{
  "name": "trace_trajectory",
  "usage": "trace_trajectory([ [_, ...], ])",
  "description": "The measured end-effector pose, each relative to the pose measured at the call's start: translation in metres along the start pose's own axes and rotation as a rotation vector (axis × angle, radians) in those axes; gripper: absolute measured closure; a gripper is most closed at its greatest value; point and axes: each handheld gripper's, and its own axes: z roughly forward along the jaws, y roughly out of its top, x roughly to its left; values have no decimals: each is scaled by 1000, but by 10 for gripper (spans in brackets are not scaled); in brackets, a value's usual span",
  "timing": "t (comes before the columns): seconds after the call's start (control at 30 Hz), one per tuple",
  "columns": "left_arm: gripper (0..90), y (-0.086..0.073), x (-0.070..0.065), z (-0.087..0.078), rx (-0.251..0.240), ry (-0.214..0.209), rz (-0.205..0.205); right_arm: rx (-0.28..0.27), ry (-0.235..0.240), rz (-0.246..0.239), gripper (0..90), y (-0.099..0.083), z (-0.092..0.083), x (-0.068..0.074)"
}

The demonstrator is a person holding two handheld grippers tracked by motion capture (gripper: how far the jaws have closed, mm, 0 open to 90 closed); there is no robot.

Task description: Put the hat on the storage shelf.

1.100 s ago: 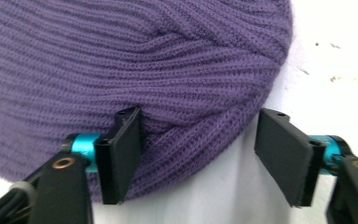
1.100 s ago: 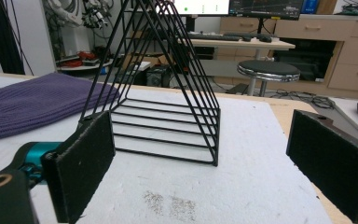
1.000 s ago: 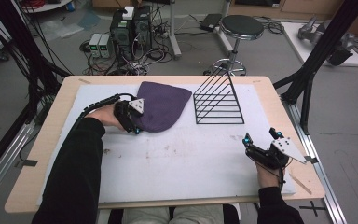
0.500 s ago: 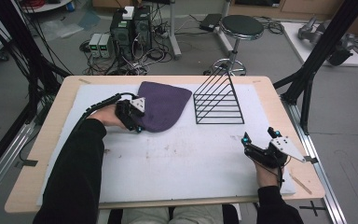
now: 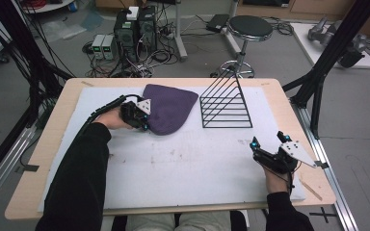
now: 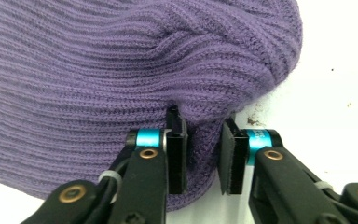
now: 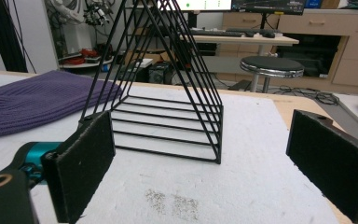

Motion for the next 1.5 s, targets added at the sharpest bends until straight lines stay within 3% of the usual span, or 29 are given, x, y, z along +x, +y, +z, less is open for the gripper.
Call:
trace_trajectory([
  [0.03,770,1,0,0,7,8,16,3,1,2,70,0,0,0],
  [0.4,790,3,-2,-8,-10,14,2,2,5,2,70,0,0,0],
  [0.7,795,8,0,-38,-138,33,-40,0,8,3,70,0,0,1],
  [0.73,796,8,0,-43,-163,42,-54,2,8,2,70,0,0,1],
  [0.8,796,8,1,-47,-167,51,-54,1,8,5,70,0,0,1],
  [0.97,800,13,-1,-68,-261,119,-75,1,9,7,70,0,0,1],
  [1.33,802,33,0,-87,-313,100,-91,3,11,8,70,0,0,1],
  [1.5,802,44,-1,-97,-321,124,-111,9,12,14,70,0,0,1],
])
